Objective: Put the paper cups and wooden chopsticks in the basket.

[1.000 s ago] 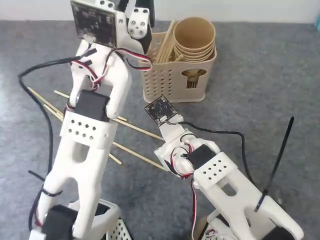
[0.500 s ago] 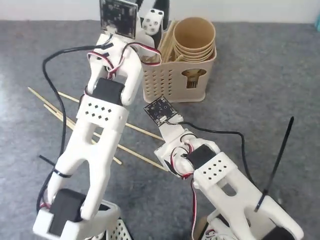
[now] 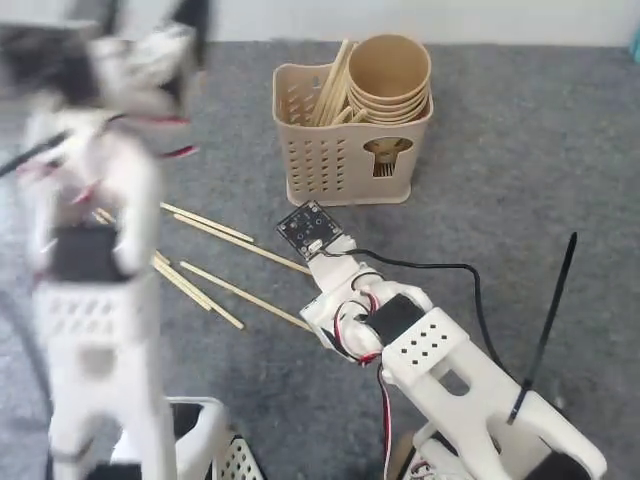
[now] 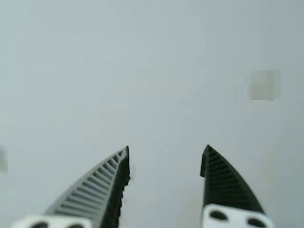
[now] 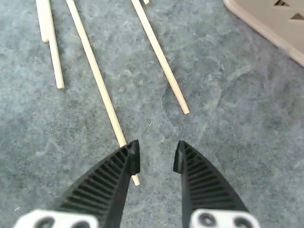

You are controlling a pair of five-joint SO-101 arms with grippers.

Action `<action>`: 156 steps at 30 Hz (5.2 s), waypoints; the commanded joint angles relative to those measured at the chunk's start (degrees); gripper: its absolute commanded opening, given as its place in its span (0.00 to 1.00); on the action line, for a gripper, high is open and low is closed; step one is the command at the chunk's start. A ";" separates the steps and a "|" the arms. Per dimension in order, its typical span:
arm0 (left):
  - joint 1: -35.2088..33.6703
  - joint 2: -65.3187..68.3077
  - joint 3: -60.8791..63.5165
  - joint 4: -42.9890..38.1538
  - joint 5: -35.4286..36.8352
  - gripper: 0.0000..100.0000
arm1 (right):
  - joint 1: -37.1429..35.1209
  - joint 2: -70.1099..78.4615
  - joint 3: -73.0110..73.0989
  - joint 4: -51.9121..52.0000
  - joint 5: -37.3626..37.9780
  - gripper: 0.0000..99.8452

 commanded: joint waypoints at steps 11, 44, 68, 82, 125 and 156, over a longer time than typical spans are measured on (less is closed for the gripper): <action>-37.27 -9.32 2.42 28.13 3.43 0.23 | -9.10 18.59 -11.78 -5.14 1.85 0.13; -32.18 10.64 49.01 -5.89 26.46 0.23 | -6.81 15.08 -29.89 8.75 -1.41 0.01; -28.66 12.04 49.80 -6.33 26.46 0.23 | 15.08 -3.12 -29.54 -51.30 1.23 0.01; -30.51 46.15 20.26 1.67 29.10 0.23 | 19.47 22.20 -39.82 -58.24 -1.76 0.01; -24.53 76.84 -22.37 36.75 28.22 0.15 | 17.63 -10.15 -46.24 -15.69 -14.95 0.11; -11.60 33.23 -11.82 41.58 26.90 0.01 | 17.98 -42.95 -27.78 6.99 -14.86 0.11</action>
